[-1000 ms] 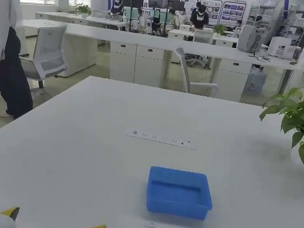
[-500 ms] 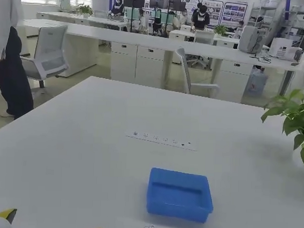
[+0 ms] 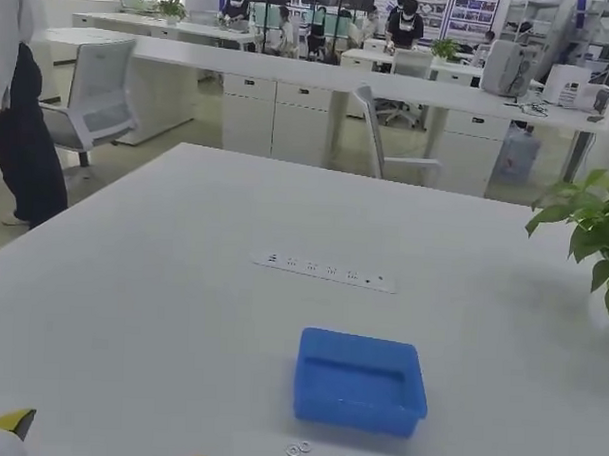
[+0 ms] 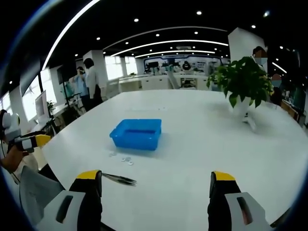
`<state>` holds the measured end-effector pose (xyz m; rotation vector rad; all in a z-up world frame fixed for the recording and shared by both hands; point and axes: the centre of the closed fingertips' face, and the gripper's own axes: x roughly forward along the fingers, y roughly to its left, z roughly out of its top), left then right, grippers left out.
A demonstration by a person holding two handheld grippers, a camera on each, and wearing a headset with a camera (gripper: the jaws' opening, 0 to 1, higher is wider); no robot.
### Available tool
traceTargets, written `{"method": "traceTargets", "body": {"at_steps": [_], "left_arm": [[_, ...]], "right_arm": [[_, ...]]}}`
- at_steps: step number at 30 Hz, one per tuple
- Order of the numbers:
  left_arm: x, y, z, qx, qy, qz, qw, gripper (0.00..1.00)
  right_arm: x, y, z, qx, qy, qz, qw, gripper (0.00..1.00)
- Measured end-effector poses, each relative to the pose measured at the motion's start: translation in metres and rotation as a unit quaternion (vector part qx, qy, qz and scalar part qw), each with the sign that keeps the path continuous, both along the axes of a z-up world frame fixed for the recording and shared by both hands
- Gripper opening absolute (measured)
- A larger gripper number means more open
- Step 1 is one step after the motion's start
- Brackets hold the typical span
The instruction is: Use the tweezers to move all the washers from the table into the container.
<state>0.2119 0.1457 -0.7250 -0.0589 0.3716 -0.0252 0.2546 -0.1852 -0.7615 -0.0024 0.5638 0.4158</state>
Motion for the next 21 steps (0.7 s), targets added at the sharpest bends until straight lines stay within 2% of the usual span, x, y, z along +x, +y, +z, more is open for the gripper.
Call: {"method": "traceTargets", "body": {"at_steps": [9,21], "left_arm": [[0.0033,0.0002,-0.0013,0.003,0.001,-0.006,1.0,0.96],[0.0042,0.003,-0.0051,-0.001,0.008,-0.001,1.0,0.95]], "right_arm": [[0.0001,-0.001,-0.0002,0.0,0.003,-0.004,1.0,0.91],[0.0031,0.0051,-0.0032,-0.008,0.01,0.009,0.9999,0.91]]}}
